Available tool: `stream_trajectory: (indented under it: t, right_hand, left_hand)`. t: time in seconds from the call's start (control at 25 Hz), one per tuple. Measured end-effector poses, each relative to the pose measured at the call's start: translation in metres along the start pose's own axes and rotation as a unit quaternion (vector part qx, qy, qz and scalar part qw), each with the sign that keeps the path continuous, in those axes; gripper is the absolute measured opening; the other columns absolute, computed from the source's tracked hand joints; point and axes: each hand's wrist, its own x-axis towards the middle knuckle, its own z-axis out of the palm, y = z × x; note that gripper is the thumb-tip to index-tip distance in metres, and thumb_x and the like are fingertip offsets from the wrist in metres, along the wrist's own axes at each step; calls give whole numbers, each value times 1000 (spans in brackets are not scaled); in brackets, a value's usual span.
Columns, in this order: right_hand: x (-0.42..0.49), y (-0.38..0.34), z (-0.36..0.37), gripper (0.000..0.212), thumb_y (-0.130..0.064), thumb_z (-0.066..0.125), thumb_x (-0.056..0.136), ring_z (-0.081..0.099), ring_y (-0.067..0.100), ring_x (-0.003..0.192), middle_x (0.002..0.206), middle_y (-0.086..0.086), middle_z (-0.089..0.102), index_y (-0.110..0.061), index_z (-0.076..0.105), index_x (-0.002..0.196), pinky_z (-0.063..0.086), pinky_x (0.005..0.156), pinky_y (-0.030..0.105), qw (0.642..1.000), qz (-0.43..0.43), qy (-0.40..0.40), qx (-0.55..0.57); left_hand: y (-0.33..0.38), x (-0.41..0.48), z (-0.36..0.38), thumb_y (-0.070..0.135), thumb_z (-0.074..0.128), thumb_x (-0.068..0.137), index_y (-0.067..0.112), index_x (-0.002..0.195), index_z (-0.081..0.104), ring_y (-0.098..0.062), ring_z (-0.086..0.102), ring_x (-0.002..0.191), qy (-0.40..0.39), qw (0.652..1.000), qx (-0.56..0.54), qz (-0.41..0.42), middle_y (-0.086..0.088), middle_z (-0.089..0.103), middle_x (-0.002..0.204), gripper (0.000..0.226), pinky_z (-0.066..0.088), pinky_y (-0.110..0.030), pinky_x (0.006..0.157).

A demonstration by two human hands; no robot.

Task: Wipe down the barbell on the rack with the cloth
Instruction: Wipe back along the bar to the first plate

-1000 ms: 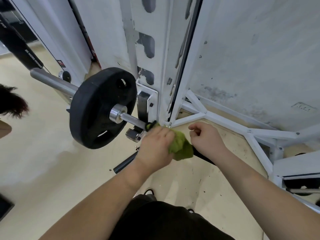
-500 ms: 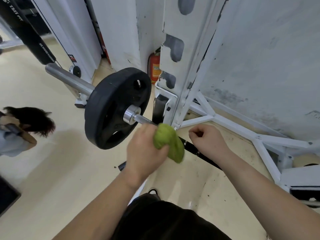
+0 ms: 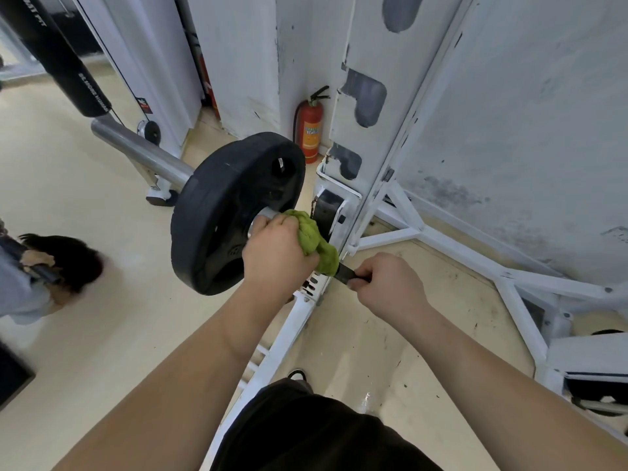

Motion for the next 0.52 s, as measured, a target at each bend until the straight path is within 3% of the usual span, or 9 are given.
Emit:
stream_trajectory:
  t: [0.12,0.2,0.28,0.32,0.4,0.44,0.52]
  right_hand:
    - [-1,0,1,11,-32,70,82,63,21,79,76,-4,71,-23,76,82,55,65,32,1000,15,1,13]
    - [1,0,0,11,-33,71,81,64,20,74,72,-4,70,-23,75,78,55,63,33,1000,20,-7,20]
    - [2,0,-1,13,-34,71,79,65,21,70,70,-2,70,-22,75,76,56,62,34,1000,19,-9,23]
    - [2,0,-2,13,-34,71,79,66,22,70,70,-1,70,-21,75,77,56,62,34,1000,17,-11,22]
    - [2,0,-3,13,-32,70,80,66,21,71,70,-3,69,-20,75,79,54,62,31,1000,13,-14,20]
    - [1,1,-3,12,-30,70,81,65,20,72,68,-5,68,-20,75,80,51,60,29,1000,11,-10,24]
    - [-1,2,-1,10,-28,70,81,63,20,72,68,-7,66,-20,75,80,47,58,26,999,11,2,35]
  left_hand:
    - [1,-9,5,32,78,64,17,74,56,-30,60,91,19,999,-30,24,1,62,74,29,55,-37,68]
    - [7,-31,13,19,79,57,16,68,56,-30,58,77,24,989,3,148,0,60,65,25,48,-33,61]
    - [8,-32,14,17,77,55,17,70,57,-26,57,75,13,970,50,238,2,61,67,25,43,-30,57]
    - [3,-22,9,21,78,57,18,75,60,-26,58,80,-1,971,69,230,3,63,73,25,45,-30,57]
    - [-9,-3,2,26,79,62,18,88,65,-28,60,92,0,988,95,124,1,67,86,31,51,-34,63]
    - [-12,-1,0,23,80,60,16,90,67,-31,61,93,17,991,108,79,-2,68,88,33,52,-36,65]
    - [-1,-15,6,13,80,53,12,82,65,-34,63,82,36,987,137,71,-7,67,80,33,50,-37,62]
